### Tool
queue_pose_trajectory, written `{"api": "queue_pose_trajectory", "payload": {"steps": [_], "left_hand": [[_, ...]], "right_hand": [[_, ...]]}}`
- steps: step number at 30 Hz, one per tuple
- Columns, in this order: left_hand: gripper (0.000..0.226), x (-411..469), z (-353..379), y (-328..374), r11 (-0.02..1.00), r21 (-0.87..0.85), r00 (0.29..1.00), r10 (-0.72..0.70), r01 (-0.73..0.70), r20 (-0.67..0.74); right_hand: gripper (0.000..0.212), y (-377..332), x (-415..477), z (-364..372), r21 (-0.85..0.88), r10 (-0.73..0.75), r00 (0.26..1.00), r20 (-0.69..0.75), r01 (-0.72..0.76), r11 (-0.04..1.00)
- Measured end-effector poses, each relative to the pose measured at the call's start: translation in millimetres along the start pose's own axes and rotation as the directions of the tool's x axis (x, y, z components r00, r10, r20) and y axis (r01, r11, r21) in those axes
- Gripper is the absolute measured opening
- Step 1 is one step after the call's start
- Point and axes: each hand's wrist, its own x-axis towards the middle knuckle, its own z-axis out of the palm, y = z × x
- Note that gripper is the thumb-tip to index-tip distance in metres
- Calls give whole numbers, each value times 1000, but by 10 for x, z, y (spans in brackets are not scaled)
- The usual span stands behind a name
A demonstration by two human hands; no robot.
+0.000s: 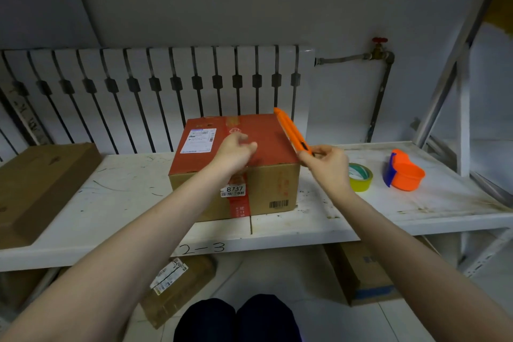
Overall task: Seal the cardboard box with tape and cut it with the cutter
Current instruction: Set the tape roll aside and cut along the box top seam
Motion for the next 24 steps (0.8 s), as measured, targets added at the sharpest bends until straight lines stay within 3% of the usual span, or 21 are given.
{"api": "queue_pose_trajectory", "payload": {"steps": [3, 8, 17, 20, 24], "left_hand": [[39, 43, -3, -157, 923, 352, 986, 165, -155, -1], [39, 138, 55, -262, 751, 618, 963, 269, -232, 35], [34, 365, 104, -281, 677, 687, 953, 292, -264, 78], [31, 409, 90, -282, 670, 694, 954, 289, -264, 83], [29, 434, 75, -313, 682, 687, 959, 274, -251, 77]], "right_hand": [[33, 475, 241, -95, -121, 144, 980, -139, -162, 979], [37, 1058, 378, -123, -332, 271, 948, -166, -313, 890], [36, 1564, 621, 231, -666, 290, 953, -83, -269, 696], [34, 1684, 648, 278, -688, 289, 956, -42, -238, 686], [48, 1737, 636, 285, -748, 243, 970, -6, -165, 643]]}}
